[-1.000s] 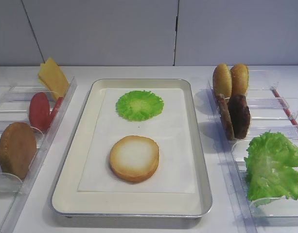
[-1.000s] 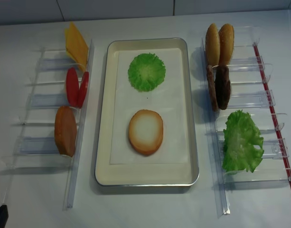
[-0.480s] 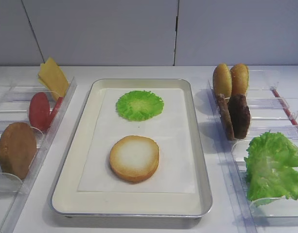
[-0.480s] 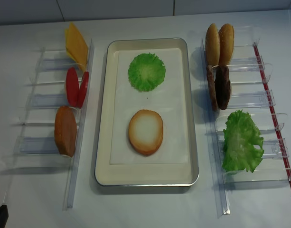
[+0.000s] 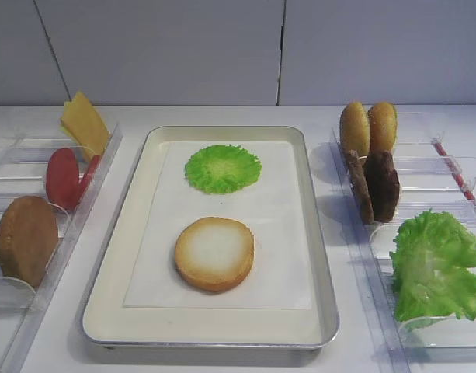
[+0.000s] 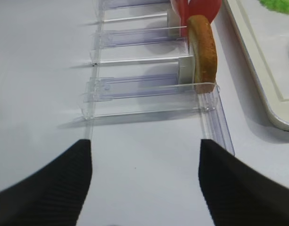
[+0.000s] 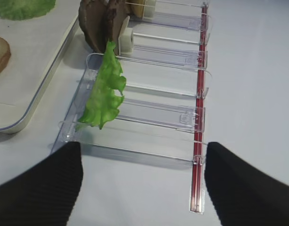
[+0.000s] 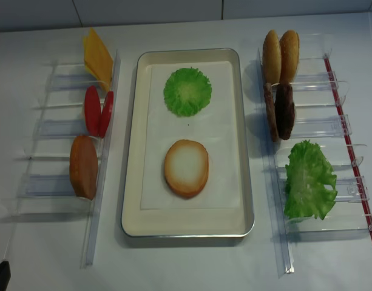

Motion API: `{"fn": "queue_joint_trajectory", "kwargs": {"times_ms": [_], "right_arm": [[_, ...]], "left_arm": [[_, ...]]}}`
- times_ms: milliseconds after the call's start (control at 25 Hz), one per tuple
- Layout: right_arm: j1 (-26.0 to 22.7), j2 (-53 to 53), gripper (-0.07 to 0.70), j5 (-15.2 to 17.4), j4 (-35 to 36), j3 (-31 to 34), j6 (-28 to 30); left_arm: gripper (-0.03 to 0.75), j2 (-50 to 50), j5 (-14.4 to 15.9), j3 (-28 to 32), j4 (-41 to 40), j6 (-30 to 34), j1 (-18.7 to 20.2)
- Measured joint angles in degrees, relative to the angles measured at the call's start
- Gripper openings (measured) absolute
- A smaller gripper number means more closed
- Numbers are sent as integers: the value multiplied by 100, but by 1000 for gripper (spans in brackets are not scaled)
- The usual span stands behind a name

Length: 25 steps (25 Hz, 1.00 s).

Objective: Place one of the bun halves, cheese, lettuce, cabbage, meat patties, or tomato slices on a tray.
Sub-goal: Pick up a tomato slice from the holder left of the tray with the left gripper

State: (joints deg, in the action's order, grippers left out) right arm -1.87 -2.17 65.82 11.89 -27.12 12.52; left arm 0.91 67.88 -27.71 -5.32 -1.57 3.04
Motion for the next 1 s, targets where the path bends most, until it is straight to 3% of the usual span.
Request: {"fn": "queue_joint_trajectory", "kwargs": {"times_ms": [120,320,520,720,880,1000], "right_arm": [[0,0,565,0,0,0,0],[0,0,565,0,0,0,0],[0,0,565,0,0,0,0],[0,0,565,0,0,0,-12],[0,0,565,0,0,0,-12],[0,0,565,0,-22,0,-12]], "left_arm": [[471,0,-16,-10,48,157,0],[471,-360,-709,-492,1453,984,0],[471,-2629,-749,-1351,2417,2169,0],[471,-5118,-1014,-2270,3539,3052,39],[462,-6914,-1181,-3120,3540,3031,760],[454,-8093,-1073,-4155,2251,1782,1616]]}}
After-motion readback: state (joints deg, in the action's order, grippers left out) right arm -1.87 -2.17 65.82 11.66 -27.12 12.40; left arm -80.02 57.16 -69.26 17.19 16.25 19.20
